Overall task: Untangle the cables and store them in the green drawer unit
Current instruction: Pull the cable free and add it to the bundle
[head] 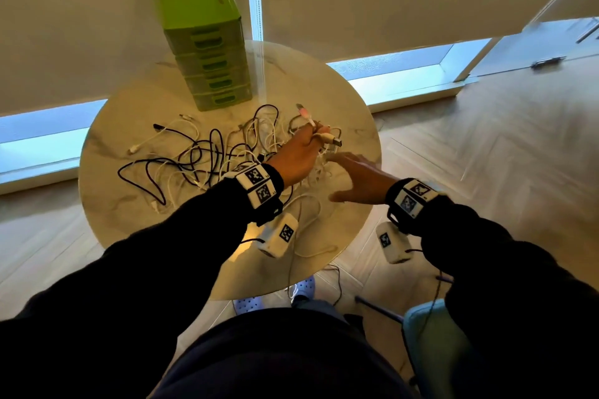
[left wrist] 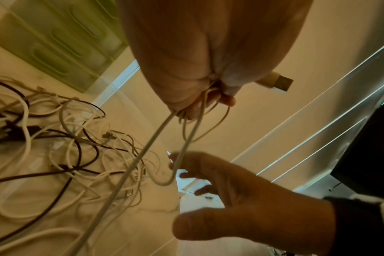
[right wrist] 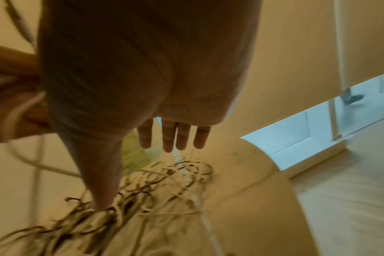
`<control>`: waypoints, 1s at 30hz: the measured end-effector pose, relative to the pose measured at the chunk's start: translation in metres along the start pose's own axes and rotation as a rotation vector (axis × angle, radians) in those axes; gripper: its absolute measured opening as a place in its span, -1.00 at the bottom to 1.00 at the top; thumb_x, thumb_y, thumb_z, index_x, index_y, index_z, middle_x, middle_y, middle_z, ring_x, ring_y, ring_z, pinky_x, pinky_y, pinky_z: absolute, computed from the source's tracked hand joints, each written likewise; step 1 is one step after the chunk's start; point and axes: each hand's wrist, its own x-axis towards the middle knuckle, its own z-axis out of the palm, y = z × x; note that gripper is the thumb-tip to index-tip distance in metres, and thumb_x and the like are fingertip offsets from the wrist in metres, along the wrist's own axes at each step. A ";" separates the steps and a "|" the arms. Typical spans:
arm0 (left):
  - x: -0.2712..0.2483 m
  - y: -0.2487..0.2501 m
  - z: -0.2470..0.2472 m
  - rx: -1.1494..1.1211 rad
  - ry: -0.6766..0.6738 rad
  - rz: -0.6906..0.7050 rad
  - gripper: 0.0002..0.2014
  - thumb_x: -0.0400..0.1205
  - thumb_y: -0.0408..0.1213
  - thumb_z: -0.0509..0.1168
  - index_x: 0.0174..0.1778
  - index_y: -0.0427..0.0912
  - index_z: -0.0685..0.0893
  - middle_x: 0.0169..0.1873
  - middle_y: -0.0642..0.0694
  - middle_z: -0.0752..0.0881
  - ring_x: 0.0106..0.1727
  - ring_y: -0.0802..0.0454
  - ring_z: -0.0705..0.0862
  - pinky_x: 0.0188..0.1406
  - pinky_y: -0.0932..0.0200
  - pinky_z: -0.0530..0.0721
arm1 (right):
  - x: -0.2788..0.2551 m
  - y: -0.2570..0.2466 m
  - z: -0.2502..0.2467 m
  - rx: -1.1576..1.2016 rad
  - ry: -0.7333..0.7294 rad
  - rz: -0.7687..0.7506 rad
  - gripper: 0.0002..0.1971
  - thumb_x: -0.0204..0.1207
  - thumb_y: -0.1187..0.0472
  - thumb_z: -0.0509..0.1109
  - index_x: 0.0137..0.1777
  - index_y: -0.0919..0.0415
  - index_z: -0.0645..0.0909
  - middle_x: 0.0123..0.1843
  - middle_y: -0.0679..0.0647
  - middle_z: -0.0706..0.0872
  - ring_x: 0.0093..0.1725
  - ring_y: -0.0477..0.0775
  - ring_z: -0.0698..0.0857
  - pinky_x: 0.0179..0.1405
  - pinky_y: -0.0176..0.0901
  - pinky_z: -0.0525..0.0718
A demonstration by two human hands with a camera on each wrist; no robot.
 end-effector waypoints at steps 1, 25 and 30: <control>0.003 -0.001 0.003 -0.004 0.005 0.012 -0.78 0.86 -0.26 0.03 -0.09 0.01 0.44 -0.26 0.11 0.46 -0.28 0.33 0.46 -0.08 0.25 0.45 | 0.003 -0.012 -0.001 0.031 -0.018 -0.061 -0.21 0.48 -0.24 0.48 0.65 -0.03 0.30 0.64 0.06 0.37 0.58 0.14 0.36 0.54 0.11 0.33; -0.017 -0.011 -0.042 -0.430 0.233 -0.177 -0.76 0.87 -0.23 -0.02 -0.01 0.01 0.52 -0.28 0.03 0.48 -0.31 0.16 0.40 -0.29 0.27 0.38 | 0.013 -0.015 0.001 0.056 -0.077 0.029 0.27 0.24 -0.27 0.64 0.76 0.04 -0.13 0.77 0.09 0.05 0.71 0.18 0.10 0.66 0.13 0.17; -0.021 -0.011 -0.039 -0.395 0.222 -0.167 -0.75 0.87 -0.24 -0.02 -0.05 -0.01 0.51 -0.31 0.02 0.45 -0.40 0.19 0.38 -0.36 0.28 0.37 | 0.034 -0.072 -0.007 0.114 -0.097 -0.151 -0.29 0.59 -0.18 0.40 0.65 0.08 0.28 0.46 0.11 0.61 0.40 0.09 0.56 0.36 -0.03 0.47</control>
